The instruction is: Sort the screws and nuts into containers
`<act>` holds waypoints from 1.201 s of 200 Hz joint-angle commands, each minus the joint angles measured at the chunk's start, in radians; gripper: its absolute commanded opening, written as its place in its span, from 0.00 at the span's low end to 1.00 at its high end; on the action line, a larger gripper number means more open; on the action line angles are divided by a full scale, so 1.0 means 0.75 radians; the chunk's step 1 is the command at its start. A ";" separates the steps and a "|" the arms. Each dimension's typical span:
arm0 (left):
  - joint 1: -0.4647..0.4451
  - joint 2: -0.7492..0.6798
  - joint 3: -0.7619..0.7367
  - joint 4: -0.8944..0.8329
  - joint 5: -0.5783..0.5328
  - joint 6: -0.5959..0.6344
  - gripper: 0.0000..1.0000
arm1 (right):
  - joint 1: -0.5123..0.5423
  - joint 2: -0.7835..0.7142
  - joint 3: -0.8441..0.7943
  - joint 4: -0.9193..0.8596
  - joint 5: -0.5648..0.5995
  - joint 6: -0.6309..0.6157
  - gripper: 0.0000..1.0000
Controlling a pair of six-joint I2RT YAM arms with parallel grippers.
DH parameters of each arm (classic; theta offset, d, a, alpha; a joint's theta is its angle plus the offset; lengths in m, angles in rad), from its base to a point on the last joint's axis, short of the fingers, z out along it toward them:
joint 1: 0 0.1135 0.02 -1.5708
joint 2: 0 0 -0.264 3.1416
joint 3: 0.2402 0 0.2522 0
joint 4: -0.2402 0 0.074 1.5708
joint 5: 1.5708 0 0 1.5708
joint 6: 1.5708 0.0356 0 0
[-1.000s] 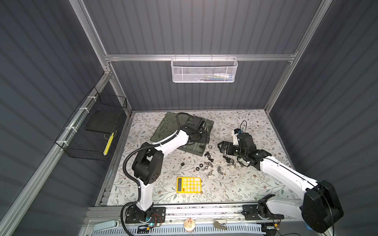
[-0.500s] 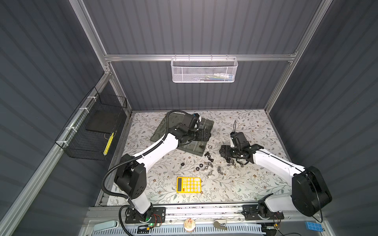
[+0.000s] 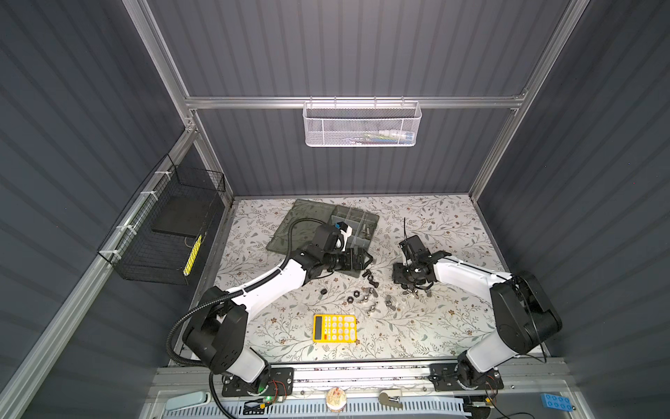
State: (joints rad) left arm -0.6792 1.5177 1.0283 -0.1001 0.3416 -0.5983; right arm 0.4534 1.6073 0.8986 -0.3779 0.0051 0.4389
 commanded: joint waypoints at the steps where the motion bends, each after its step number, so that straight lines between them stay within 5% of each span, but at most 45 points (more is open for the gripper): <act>1: -0.006 -0.063 -0.071 0.123 0.067 -0.032 1.00 | 0.009 0.036 0.033 -0.048 0.024 -0.003 0.53; 171: -0.008 -0.196 -0.337 0.292 0.022 0.037 1.00 | 0.085 0.239 0.085 -0.110 0.119 -0.016 0.27; 240: -0.009 -0.237 -0.455 0.421 -0.057 0.090 1.00 | 0.110 0.248 0.115 -0.114 0.124 0.014 0.33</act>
State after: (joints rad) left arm -0.6800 1.3785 0.7174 0.1665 0.3424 -0.5724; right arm 0.5293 1.7618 1.0012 -0.4145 0.1284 0.4263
